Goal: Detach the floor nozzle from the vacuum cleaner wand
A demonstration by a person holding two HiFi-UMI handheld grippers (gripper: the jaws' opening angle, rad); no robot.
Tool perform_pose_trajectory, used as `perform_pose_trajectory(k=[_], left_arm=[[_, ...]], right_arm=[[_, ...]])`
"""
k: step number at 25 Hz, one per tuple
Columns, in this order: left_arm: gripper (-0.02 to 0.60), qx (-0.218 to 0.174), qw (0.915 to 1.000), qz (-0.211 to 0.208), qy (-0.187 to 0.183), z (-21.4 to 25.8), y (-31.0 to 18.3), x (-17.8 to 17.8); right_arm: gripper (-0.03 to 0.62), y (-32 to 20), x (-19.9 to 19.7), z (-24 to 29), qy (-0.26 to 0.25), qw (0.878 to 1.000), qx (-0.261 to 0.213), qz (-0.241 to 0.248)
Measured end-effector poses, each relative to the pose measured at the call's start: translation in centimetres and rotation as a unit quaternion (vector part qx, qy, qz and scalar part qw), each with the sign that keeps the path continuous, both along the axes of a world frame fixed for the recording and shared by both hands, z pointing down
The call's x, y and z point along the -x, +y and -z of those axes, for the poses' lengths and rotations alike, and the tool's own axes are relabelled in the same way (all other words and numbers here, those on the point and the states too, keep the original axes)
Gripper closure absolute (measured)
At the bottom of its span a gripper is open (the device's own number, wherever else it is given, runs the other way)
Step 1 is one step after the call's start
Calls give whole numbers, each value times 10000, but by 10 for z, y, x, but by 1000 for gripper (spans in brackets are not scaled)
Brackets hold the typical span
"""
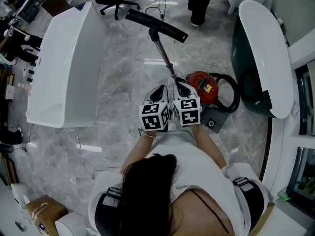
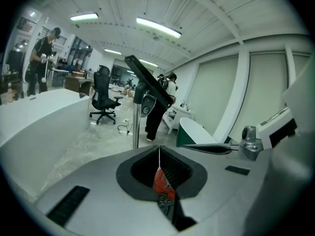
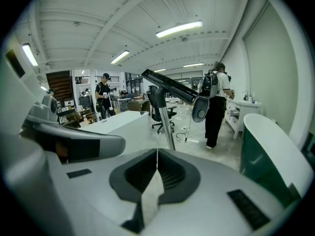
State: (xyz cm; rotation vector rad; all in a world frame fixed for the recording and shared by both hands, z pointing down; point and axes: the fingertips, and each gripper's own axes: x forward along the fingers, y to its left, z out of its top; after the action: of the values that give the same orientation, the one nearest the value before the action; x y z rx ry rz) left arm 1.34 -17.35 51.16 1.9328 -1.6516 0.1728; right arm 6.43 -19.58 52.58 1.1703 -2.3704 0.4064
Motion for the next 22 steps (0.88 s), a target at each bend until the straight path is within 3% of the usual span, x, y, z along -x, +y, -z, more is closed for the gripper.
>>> perform_pose_trajectory(k=[22], left_arm=[[572,28,9996,248,-94,0,-9,-2]], right_arm=[[579,-12,-11,0,-182,9997,112,100]])
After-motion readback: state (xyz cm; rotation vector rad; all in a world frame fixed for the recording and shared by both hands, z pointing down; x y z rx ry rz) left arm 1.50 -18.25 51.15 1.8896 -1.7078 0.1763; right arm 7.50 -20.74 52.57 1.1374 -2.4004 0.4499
